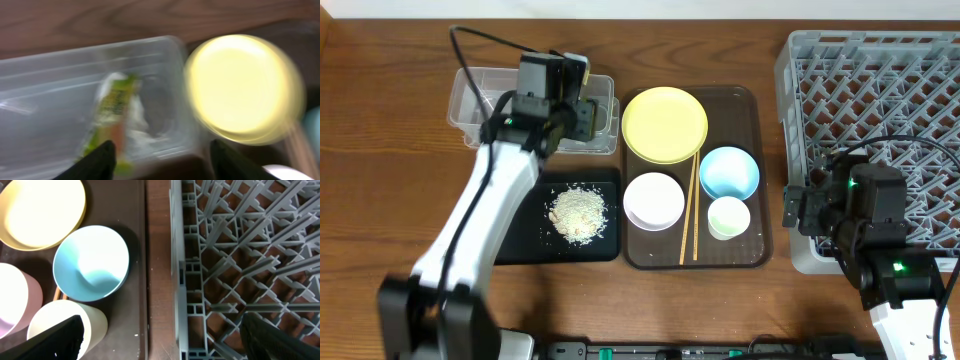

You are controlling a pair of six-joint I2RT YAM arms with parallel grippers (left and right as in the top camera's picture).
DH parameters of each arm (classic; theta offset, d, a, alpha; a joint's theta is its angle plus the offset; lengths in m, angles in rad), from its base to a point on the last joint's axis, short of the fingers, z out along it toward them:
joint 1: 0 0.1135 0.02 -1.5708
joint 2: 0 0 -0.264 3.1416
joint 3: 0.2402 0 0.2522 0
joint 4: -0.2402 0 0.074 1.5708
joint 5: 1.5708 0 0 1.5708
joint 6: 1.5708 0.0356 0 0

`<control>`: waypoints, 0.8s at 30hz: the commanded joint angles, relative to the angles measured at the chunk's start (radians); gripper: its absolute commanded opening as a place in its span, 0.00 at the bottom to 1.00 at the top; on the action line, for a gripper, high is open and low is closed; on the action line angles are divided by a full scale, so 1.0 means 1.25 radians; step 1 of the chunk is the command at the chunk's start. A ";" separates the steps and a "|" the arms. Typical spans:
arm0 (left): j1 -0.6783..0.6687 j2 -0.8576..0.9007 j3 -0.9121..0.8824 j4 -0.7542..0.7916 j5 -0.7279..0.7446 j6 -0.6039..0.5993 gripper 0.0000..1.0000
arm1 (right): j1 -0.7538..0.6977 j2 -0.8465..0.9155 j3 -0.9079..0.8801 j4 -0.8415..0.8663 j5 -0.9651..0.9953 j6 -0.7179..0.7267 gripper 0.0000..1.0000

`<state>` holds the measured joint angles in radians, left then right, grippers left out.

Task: Sort waste into correct bins and load items into the dishwasher rack
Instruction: 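Carry the wrapper and tissue to the clear bin and drop them, then grasp the white cup on the brown tray with the left gripper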

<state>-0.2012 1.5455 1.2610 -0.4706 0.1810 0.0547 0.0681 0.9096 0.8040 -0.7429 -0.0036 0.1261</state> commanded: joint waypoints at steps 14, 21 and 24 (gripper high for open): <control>-0.222 -0.001 0.000 -0.096 0.208 -0.222 0.69 | 0.004 0.000 0.015 0.001 0.000 0.006 0.97; -0.353 0.088 -0.001 -0.101 0.193 -0.222 0.67 | 0.003 0.000 0.015 0.000 -0.001 0.006 0.97; -0.402 0.136 -0.001 -0.101 0.153 -0.223 0.67 | 0.004 0.000 0.015 -0.001 -0.001 0.006 0.97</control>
<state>-0.6651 1.6695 1.2610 -0.5941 0.4202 -0.2138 0.0681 0.9096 0.8040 -0.7429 -0.0036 0.1261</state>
